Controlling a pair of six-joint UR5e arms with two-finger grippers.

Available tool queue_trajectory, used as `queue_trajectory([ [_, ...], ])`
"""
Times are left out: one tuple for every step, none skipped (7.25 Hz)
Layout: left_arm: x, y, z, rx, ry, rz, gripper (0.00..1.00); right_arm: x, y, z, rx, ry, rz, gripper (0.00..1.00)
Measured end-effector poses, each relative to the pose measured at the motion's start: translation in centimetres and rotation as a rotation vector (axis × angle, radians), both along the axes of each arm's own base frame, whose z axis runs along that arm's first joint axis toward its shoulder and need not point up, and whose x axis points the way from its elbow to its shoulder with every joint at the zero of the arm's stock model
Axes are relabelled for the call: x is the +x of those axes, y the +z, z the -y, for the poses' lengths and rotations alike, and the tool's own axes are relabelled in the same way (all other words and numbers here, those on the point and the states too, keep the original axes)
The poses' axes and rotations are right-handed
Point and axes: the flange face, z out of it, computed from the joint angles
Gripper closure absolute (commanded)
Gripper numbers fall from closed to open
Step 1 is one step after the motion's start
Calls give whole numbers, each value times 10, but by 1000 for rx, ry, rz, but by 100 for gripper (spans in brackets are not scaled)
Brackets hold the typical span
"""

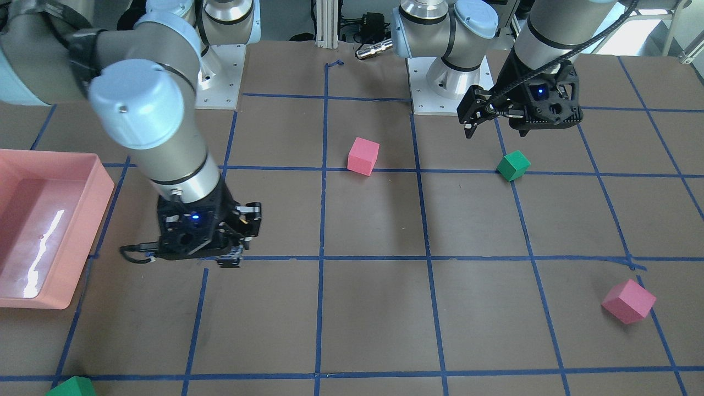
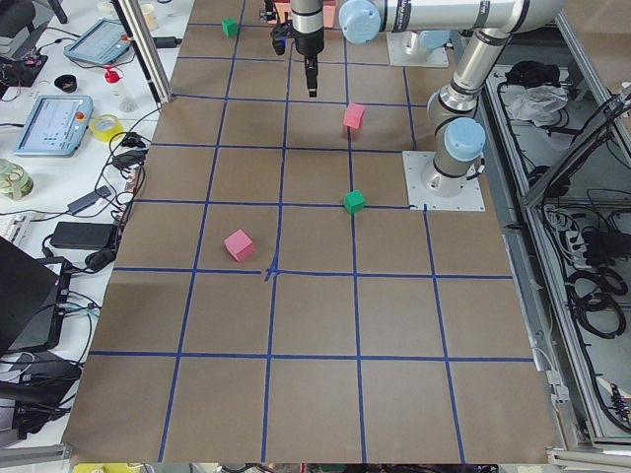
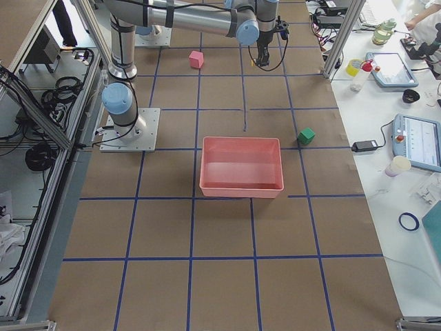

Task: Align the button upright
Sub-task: 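Lift the button out of the bin and carry it toward the table center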

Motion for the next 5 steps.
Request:
queue_trajectory([
  [6,1,2,-2,13,-3,0,44,-31,-13,-15,-9,21,100],
  [15,2,4,-4,33,-6,0,69,-60,-22,-25,-1,31,100],
  [22,1,6,-5,47,-6,0,85,-86,-29,-36,16,36,100],
  [25,0,6,-4,53,-3,0,100,-110,-33,-44,40,35,100],
  [27,-2,8,1,57,-3,0,110,-134,-31,-55,53,37,96],
])
